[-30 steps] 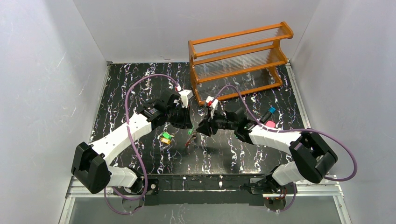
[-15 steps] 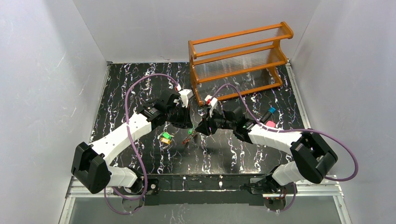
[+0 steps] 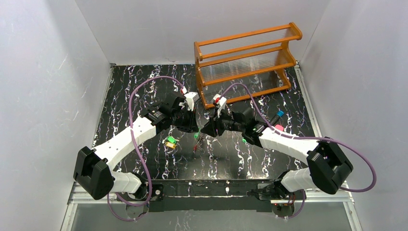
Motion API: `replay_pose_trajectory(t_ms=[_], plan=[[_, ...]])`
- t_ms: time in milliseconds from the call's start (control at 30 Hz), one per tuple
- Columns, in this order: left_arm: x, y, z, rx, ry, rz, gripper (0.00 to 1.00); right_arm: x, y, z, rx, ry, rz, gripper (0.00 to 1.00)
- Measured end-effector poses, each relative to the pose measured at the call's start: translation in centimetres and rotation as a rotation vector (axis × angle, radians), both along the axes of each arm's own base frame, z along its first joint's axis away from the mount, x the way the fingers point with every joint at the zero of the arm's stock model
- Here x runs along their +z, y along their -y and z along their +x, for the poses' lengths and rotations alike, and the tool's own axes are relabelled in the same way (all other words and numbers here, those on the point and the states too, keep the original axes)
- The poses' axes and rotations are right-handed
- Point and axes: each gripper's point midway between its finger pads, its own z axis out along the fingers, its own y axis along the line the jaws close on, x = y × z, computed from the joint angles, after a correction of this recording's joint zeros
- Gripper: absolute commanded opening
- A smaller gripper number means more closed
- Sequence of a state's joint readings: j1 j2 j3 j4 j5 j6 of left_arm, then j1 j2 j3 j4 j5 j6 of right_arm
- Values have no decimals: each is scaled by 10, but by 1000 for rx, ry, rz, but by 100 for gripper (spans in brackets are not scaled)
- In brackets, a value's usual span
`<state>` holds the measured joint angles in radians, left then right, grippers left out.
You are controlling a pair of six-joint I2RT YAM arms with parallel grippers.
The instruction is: Remove the keys from the keyring
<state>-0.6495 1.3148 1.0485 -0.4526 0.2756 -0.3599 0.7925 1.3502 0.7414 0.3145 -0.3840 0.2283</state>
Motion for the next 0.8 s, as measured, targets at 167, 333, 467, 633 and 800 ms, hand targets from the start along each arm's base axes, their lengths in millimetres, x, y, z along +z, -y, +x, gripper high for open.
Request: replay_pose_trajectory(t_ms=[167,333,467,633,800], plan=[[0,0,0,-2,-1,-2,0,-1,1,2,-16,-11,-4,40],[0,1,0,-2,0,-3,0,-12,0,3,-16,-31,-25,39],[1,1,0,-2,0,-4,0,-21,-2,1,1,-46,-40,38],[3,2,1,-3,5,-9,0,-25,-3,-1,17,-47,-47,22],[3,1,2,5,7,-5,0,-23,-5,2,25,-23,-46,1]])
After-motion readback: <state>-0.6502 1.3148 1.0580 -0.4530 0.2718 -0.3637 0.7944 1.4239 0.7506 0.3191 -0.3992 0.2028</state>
